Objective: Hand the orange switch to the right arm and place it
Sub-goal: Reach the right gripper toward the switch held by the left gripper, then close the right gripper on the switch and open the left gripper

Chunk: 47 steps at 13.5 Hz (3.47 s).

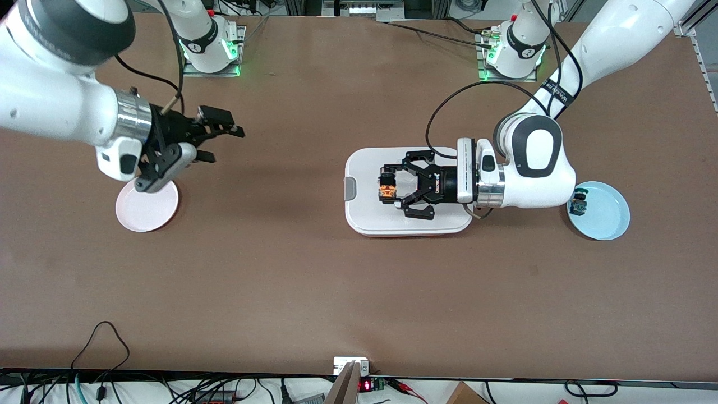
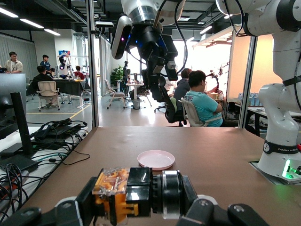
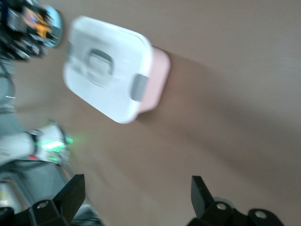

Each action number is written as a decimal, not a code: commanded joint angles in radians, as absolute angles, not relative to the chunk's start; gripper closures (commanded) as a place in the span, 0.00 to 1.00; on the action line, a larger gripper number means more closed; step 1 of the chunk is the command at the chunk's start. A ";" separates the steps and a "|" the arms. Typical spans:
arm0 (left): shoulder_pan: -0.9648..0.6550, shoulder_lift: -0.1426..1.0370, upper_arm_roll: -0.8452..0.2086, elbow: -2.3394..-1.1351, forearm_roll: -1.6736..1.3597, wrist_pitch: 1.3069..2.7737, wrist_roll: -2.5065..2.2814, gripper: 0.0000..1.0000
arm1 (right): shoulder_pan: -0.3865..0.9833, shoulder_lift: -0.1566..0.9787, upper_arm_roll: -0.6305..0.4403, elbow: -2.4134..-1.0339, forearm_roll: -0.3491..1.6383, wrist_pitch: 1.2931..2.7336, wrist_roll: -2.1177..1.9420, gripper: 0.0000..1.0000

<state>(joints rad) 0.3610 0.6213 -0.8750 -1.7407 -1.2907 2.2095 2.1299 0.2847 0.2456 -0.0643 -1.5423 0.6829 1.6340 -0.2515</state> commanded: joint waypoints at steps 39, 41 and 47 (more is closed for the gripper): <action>0.382 0.604 -0.887 -1.793 -1.327 2.186 2.152 0.94 | 0.609 0.612 -0.055 -1.552 1.951 2.112 -0.847 0.75; 0.382 0.604 -0.887 -1.793 -1.327 2.186 2.152 0.94 | 0.609 0.612 -0.057 -1.554 1.951 2.112 -0.848 0.90; 0.385 0.603 -0.888 -1.792 -1.328 2.186 2.146 0.00 | 0.600 0.612 -0.055 -1.552 1.950 2.108 -0.845 1.00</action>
